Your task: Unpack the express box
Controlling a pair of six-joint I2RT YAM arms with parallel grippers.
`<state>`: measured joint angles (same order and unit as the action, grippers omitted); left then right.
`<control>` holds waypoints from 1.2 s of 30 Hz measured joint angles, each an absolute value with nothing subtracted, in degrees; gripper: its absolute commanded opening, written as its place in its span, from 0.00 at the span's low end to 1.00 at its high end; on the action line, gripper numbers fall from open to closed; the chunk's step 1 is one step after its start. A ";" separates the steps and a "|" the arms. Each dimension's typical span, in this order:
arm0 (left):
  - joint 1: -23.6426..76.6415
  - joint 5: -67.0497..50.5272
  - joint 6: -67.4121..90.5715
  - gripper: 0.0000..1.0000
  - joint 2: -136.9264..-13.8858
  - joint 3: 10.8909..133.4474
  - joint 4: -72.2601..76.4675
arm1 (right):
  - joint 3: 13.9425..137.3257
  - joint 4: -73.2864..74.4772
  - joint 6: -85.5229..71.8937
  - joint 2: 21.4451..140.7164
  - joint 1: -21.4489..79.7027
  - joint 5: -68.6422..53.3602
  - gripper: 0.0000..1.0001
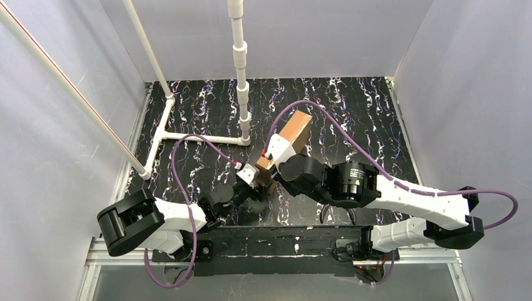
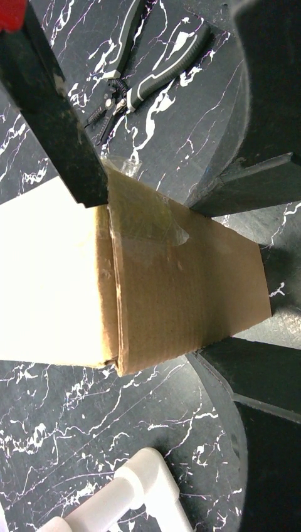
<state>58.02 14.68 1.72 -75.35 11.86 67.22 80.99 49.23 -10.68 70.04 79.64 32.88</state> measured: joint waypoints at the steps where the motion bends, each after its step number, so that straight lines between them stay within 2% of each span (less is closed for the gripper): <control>1: 57.95 14.74 1.74 0.24 -75.18 11.73 67.22 | 80.75 48.93 -10.55 69.91 79.64 32.91 0.01; 14: 58.11 14.35 1.28 0.24 -74.19 10.96 67.22 | 75.22 46.52 -9.98 64.03 79.59 31.33 0.01; 26: 58.00 14.13 1.30 0.24 -73.82 11.00 66.48 | 82.30 50.68 -10.15 62.30 79.46 31.53 0.01; 27: 57.98 14.11 1.30 0.26 -73.82 11.03 66.41 | 82.30 50.48 -10.15 62.33 79.46 31.64 0.01; 29: 57.98 14.11 1.28 0.39 -73.73 11.25 65.95 | 82.26 49.89 -10.15 62.65 79.46 31.75 0.01; 33: 57.95 14.22 1.91 0.80 -72.51 11.77 63.44 | 82.26 48.80 -10.28 63.51 79.46 33.85 0.01; 35: 57.91 14.39 3.60 0.96 -70.35 11.90 60.42 | 82.26 48.71 -10.55 63.59 79.46 36.45 0.01; 36: 57.91 14.26 5.30 0.98 -68.36 12.01 57.82 | 82.26 48.71 -10.72 63.55 79.46 38.15 0.01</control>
<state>57.91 14.26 5.30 -68.36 12.01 57.82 82.26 48.71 -10.72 63.55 79.46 38.15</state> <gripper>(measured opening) 0.852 0.316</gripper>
